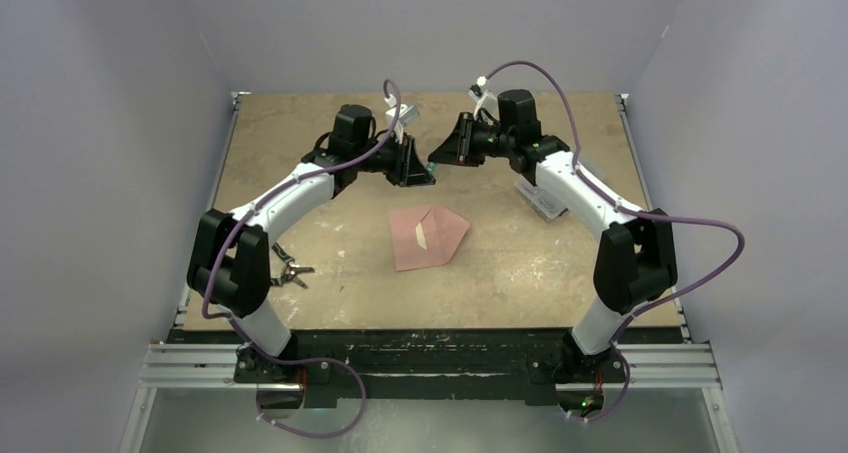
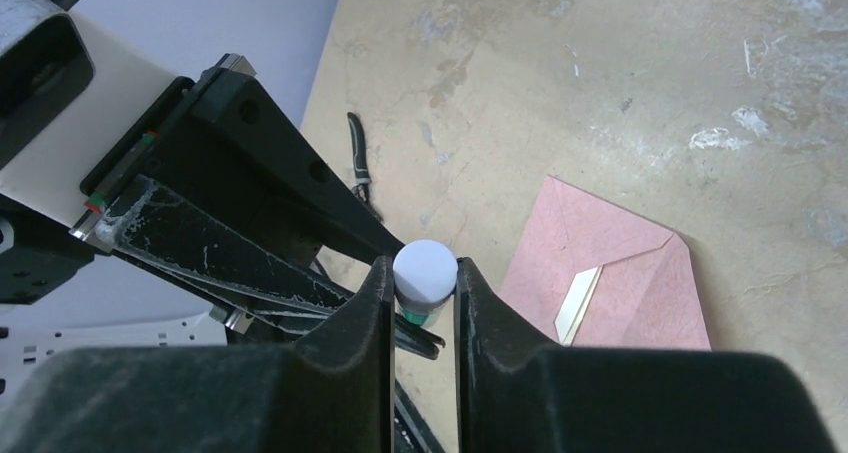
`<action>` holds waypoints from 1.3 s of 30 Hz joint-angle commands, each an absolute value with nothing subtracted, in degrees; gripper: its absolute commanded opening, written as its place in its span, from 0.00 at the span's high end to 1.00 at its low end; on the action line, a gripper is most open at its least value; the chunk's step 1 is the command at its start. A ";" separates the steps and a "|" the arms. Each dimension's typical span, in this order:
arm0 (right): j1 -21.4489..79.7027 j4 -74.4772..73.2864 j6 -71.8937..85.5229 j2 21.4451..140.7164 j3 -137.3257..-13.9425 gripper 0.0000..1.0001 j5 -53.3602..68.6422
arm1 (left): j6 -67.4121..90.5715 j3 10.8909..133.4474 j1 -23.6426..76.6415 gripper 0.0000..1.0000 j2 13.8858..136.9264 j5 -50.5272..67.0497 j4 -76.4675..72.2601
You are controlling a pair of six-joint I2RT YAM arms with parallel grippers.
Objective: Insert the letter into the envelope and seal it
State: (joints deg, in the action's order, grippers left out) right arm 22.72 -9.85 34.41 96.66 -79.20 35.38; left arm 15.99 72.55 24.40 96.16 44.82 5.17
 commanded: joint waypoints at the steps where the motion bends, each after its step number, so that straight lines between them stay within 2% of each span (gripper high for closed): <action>1: 22.85 -11.09 33.10 96.70 -81.34 0.89 38.69 | 13.31 74.18 24.43 1.00 92.07 45.72 3.28; 4: 22.70 -12.19 33.20 95.93 -81.42 1.00 38.92 | 10.95 74.14 24.37 1.00 91.73 46.15 6.12; 7: 22.12 -12.55 32.29 95.12 -82.45 1.00 37.50 | 6.21 73.90 24.26 1.00 91.13 45.79 11.19; 12: 18.95 -18.74 26.88 95.75 -92.36 1.00 39.85 | 2.02 69.50 24.17 1.00 88.13 45.16 14.43; 20: 13.08 -14.25 26.62 93.43 -92.01 1.00 50.91 | -1.98 65.27 24.08 1.00 84.75 51.95 15.24; 25: 10.93 -17.98 21.65 93.14 -94.72 1.00 49.17 | -3.35 66.90 24.09 1.00 85.51 56.30 17.68; 39: 5.45 -3.59 31.47 90.13 -85.59 1.00 55.10 | -2.77 65.65 24.08 1.00 83.72 61.22 16.31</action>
